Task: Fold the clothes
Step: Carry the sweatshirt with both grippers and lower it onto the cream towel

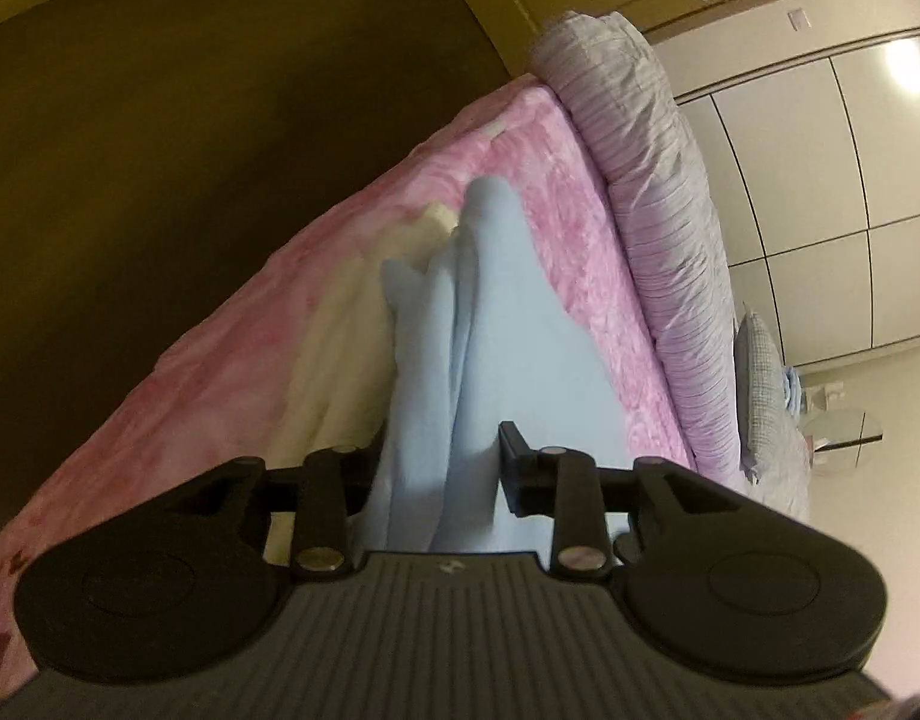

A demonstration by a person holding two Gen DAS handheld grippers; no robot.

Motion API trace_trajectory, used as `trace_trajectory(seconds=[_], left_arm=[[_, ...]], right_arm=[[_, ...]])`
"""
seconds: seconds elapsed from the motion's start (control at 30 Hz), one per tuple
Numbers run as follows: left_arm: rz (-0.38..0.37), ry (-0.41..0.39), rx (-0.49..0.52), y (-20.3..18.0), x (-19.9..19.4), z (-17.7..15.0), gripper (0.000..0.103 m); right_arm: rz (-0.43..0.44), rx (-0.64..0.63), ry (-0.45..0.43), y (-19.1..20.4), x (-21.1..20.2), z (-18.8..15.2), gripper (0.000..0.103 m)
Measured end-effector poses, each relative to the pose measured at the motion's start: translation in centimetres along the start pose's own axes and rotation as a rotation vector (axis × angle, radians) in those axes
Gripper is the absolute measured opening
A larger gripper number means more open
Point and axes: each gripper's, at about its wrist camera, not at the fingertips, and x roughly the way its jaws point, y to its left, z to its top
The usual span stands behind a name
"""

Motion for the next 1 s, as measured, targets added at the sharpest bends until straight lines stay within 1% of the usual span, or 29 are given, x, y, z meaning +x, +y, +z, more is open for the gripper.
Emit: trace_trajectory(seconds=[0.13, 0.2, 0.33, 0.43, 0.47, 0.5, 0.53, 0.57, 0.6, 0.63, 0.73, 0.8, 0.87, 0.93, 1.0], left_arm=[[-0.010, -0.002, -0.065, 1.1, -2.0, -0.4, 0.028], [-0.010, 0.006, -0.093, 1.7, -2.6, -1.0, 0.028], [-0.007, 0.001, -0.137, 2.7, -4.3, -2.7, 0.029], [0.010, 0.002, -0.123, 2.6, -4.5, -2.9, 0.029], [0.023, 0.004, -0.096, 2.2, -4.4, -2.8, 0.029], [0.037, 0.006, -0.069, 1.9, -4.3, -2.7, 0.029], [0.054, 0.013, -0.031, 1.4, -4.3, -2.8, 0.024], [0.062, 0.013, 0.008, 0.8, -4.4, -2.8, 0.017], [0.070, 0.013, 0.047, 0.2, -4.5, -2.9, 0.016], [0.077, 0.013, 0.086, -0.4, -4.6, -2.9, 0.014], [0.072, 0.034, 0.092, -0.4, -5.1, -3.4, 0.014], [0.086, 0.040, 0.095, 0.1, -5.4, -3.8, 0.014], [0.108, 0.042, 0.114, 0.5, -5.2, -4.2, 0.015], [0.135, 0.023, 0.131, 0.2, -4.3, -4.0, 0.016], [0.159, 0.004, 0.161, -0.3, -3.9, -3.7, 0.018]], right_arm=[[0.007, 0.009, 0.005, -1.2, -3.2, -1.0, 0.049], [0.012, 0.024, 0.029, -1.4, -4.1, -1.6, 0.049], [-0.014, -0.008, 0.073, -1.6, -4.7, -3.8, 0.049], [-0.048, -0.059, 0.078, -1.2, -4.3, -4.6, 0.049], [-0.057, -0.075, 0.082, -1.0, -4.1, -4.7, 0.049], [-0.068, -0.090, 0.089, -0.9, -4.1, -4.6, 0.040], [-0.084, -0.112, 0.096, -0.7, -4.1, -4.6, 0.030], [-0.103, -0.139, 0.104, -0.4, -4.1, -4.6, 0.026], [-0.115, -0.152, 0.107, -0.1, -4.1, -4.6, 0.021], [-0.122, -0.157, 0.108, 0.2, -4.3, -4.8, 0.020], [-0.141, -0.163, 0.118, 0.7, -4.6, -5.3, 0.018], [-0.150, -0.161, 0.128, 0.9, -4.7, -5.7, 0.018], [-0.184, -0.170, 0.124, 0.7, -4.4, -6.1, 0.019], [-0.221, -0.175, 0.098, 0.6, -3.5, -6.4, 0.019], [-0.247, -0.201, 0.095, 1.1, -2.9, -6.3, 0.024]])
